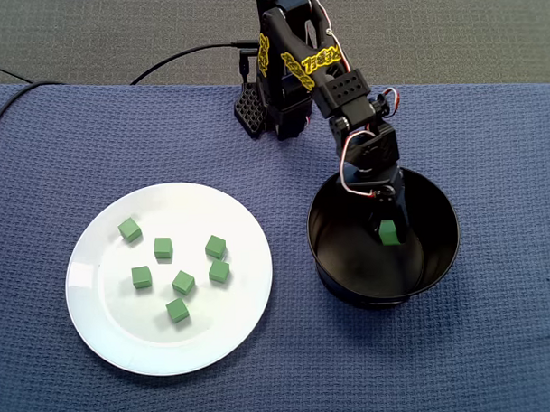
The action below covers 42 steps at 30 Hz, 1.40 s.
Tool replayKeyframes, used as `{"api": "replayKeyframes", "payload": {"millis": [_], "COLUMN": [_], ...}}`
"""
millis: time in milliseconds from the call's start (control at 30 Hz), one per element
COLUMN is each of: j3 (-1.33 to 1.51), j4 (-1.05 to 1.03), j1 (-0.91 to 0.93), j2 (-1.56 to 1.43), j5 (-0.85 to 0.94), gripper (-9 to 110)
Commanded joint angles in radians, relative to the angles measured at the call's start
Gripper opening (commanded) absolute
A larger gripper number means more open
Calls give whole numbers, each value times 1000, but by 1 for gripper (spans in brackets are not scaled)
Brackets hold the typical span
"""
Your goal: Pick up the items on the white plate and put them in the black container.
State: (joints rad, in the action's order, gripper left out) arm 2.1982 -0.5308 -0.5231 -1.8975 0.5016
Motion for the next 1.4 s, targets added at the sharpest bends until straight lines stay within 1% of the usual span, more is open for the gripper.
{"api": "replayKeyframes", "payload": {"millis": [0,100,200,333,467,533,667,767,867,1033,1233,1367], "j3": [0,-55,-193,-383,-598,-643,-581,-428,-249,-86,6,69], "j4": [-5,-80,-245,-403,-591,-617,-558,-434,-296,-253,-204,-118], "j1": [31,55,104,218,357,449,641,761,841,896,905,913], "j2": [-9,-38,-95,-199,-229,-239,-252,-258,-233,-156,-101,-61], "j5": [11,51,129,348,549,627,785,893,953,940,854,859], "gripper": [29,33,33,32,32,33,34,34,35,35,34,34]}}
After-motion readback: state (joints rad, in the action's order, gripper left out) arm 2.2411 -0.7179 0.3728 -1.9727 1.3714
